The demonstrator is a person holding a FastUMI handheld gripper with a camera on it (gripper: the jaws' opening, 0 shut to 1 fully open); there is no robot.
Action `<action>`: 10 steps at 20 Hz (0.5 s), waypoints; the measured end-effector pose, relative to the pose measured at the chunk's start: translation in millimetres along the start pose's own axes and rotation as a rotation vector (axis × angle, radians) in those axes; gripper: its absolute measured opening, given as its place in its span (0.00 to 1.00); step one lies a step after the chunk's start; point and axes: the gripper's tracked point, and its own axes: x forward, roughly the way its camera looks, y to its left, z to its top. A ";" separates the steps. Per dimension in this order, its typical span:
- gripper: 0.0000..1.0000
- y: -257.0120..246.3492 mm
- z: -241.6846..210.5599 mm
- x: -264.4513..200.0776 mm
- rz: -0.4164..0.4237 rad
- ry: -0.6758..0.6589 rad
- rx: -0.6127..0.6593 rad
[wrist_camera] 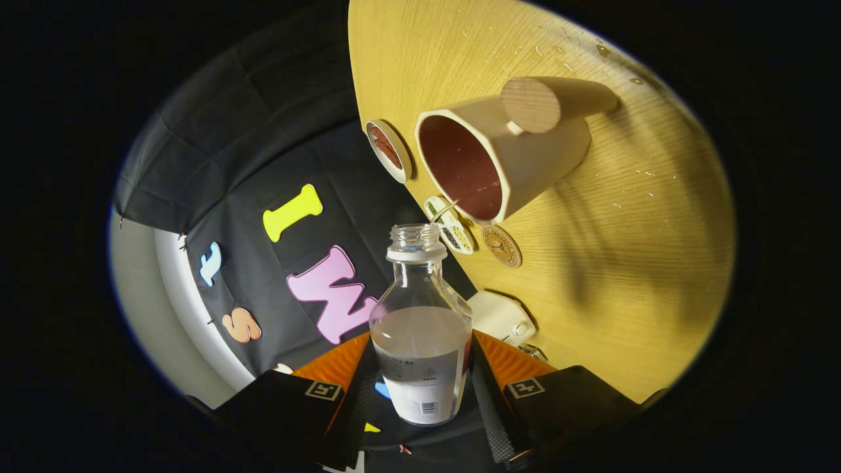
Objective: Take the bottle from table, then pour the juice into the cup, finally place the bottle on the coaster
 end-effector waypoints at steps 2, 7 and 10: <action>0.75 1.2 1.0 2.6 -0.001 -0.001 -0.003; 0.75 4.4 0.8 3.7 0.006 -0.004 0.006; 0.75 8.7 1.3 2.5 0.015 -0.008 0.023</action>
